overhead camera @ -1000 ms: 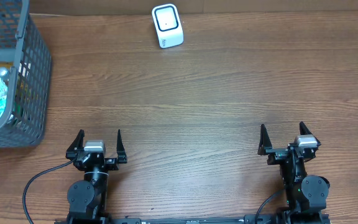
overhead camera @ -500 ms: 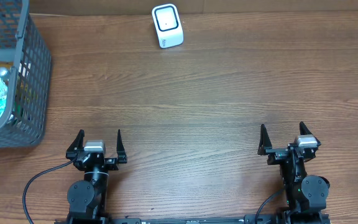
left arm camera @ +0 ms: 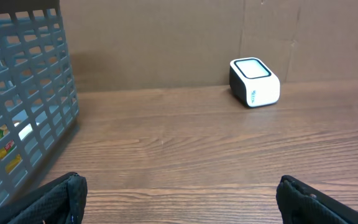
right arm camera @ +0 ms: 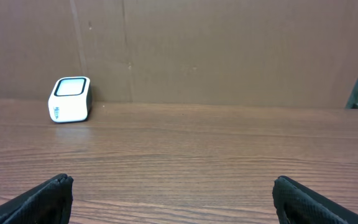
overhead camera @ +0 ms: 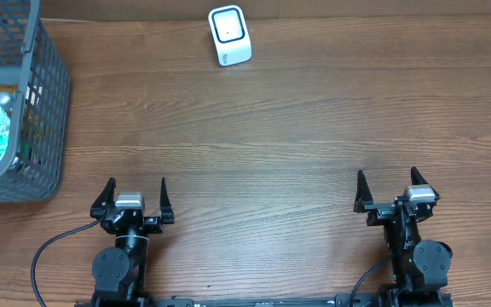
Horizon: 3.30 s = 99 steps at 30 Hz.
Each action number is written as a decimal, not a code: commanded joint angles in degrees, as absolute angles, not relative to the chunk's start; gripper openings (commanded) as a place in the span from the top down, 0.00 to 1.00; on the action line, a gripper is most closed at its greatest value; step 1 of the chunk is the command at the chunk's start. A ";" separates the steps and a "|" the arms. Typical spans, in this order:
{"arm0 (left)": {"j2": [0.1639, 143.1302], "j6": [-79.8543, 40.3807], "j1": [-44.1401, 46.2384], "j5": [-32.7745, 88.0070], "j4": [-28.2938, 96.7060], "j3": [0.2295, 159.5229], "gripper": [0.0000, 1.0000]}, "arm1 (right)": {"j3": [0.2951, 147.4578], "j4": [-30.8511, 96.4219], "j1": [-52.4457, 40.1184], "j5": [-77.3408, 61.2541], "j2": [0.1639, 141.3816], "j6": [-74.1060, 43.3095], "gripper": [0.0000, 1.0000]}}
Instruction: Scan the item barcode
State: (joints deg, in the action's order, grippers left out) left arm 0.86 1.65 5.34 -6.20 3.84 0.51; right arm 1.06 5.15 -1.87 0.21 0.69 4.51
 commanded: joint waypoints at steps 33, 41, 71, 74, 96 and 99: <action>0.25 1.26 5.65 -6.31 3.79 0.27 0.00 | 0.45 4.84 -1.91 -0.14 0.82 4.56 0.00; 0.25 1.21 5.65 3.36 -0.58 6.00 0.00 | 0.45 4.84 -1.91 -0.14 0.82 4.56 0.00; 62.41 4.95 5.65 6.92 66.98 121.93 0.00 | 0.45 4.84 -1.91 -0.14 0.82 4.56 0.00; 73.58 4.89 5.67 7.42 75.05 134.17 0.00 | 0.45 4.84 -1.91 -0.14 0.82 4.56 0.00; 94.41 1.21 1.19 -26.39 76.05 137.64 0.00 | 0.45 4.84 -1.91 -0.14 0.82 4.56 0.00; 95.20 0.56 -4.05 -22.28 76.36 137.64 0.00 | 0.45 4.84 -1.91 -0.14 0.82 4.56 0.00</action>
